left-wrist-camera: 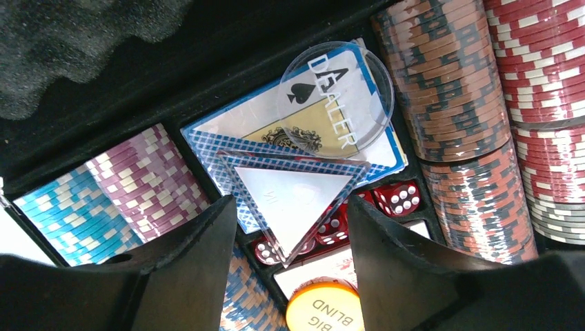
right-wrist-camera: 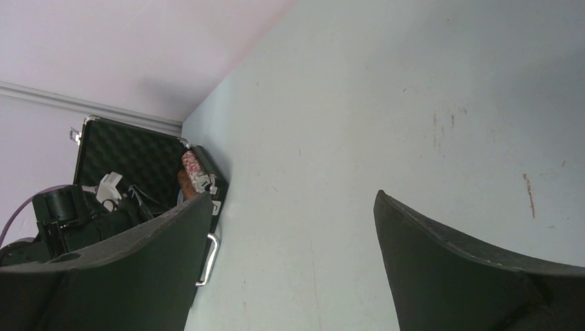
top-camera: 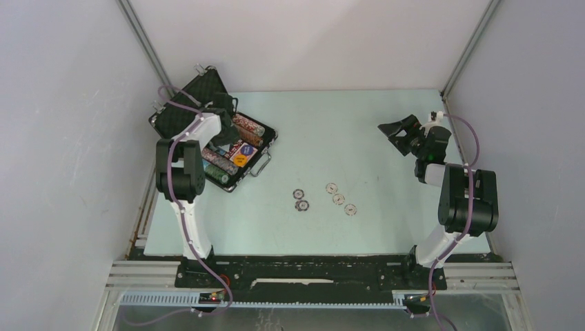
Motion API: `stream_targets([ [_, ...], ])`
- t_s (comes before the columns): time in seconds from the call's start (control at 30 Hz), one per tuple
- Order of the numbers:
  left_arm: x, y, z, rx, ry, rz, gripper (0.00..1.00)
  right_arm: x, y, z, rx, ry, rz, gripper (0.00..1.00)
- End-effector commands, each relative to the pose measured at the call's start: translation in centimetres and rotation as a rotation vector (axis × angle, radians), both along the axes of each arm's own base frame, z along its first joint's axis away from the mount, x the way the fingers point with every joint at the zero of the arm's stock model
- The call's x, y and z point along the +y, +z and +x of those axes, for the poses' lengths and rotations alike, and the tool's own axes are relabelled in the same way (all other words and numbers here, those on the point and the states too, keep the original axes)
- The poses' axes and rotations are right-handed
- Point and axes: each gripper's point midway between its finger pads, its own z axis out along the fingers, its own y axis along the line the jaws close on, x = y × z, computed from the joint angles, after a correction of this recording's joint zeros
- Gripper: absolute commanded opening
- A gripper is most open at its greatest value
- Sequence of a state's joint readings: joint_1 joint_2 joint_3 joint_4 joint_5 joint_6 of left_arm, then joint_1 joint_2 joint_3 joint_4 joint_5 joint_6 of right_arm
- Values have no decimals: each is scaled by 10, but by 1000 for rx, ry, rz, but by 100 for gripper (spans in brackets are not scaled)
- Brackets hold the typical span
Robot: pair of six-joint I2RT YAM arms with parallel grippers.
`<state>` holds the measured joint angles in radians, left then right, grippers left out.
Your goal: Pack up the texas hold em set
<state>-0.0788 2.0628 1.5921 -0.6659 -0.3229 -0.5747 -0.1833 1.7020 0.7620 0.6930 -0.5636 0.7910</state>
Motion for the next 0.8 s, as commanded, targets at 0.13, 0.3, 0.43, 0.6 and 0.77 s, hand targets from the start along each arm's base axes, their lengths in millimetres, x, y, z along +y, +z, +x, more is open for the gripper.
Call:
stream_targets([
  [0.13,16,23,19,-26,-72,63,66,1,20,9,-70,16,-9,97],
  [0.3,18,17,19,4,-93,39,66,1,19,9,-69,16,-10,96],
  [0.43,16,16,19,19,-108,28,69,1,20,9,-70,16,-8,96],
  [0.6,7,18,13,-6,-101,-19,83,1,20,8,-70,17,-8,97],
  [0.77,7,15,19,-37,-66,-59,81,2,19,9,-68,19,-6,96],
])
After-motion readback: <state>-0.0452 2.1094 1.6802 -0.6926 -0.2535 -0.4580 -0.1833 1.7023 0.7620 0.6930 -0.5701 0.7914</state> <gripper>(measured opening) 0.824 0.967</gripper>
